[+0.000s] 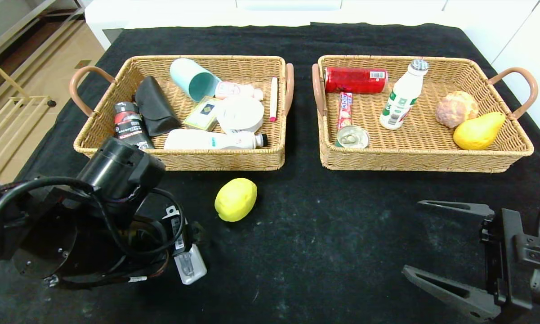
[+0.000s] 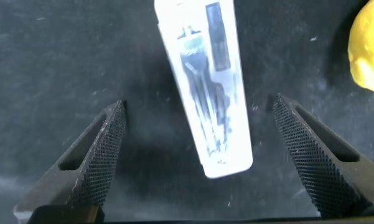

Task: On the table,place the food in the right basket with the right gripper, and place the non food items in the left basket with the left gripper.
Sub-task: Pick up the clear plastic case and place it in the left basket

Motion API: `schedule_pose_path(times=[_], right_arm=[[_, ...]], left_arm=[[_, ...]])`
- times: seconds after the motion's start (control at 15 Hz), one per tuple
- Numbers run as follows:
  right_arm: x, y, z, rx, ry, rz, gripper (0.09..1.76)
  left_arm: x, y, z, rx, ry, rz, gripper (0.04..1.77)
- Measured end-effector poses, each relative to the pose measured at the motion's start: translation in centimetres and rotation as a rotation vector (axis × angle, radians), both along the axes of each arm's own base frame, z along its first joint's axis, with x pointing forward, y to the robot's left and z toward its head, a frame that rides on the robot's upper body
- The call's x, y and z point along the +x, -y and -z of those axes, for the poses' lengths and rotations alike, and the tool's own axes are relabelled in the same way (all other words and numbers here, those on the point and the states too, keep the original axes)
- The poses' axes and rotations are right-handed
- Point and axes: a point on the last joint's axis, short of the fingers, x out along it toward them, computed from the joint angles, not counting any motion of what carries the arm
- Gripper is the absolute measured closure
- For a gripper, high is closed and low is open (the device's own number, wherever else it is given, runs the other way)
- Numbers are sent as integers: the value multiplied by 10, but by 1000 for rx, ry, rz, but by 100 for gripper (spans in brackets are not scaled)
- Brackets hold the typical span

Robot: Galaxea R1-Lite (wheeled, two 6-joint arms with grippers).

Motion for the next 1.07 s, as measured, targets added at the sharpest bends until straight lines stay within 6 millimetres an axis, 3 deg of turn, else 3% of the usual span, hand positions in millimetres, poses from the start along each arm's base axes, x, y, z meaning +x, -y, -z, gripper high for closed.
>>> schedule_pose_path(times=[0.33, 0.6, 0.87, 1.07], right_arm=[[1, 0, 1, -2, -5, 0, 14], [1, 0, 2, -3, -9, 0, 14], [1, -1, 2, -4, -10, 0, 14], [2, -1, 3, -6, -15, 0, 14]], left_arm=[[2, 0, 6, -17, 12, 6, 9], [2, -1, 7, -15, 5, 7, 70], [2, 0, 8, -16, 5, 10, 118], [2, 0, 8, -15, 5, 9, 118]])
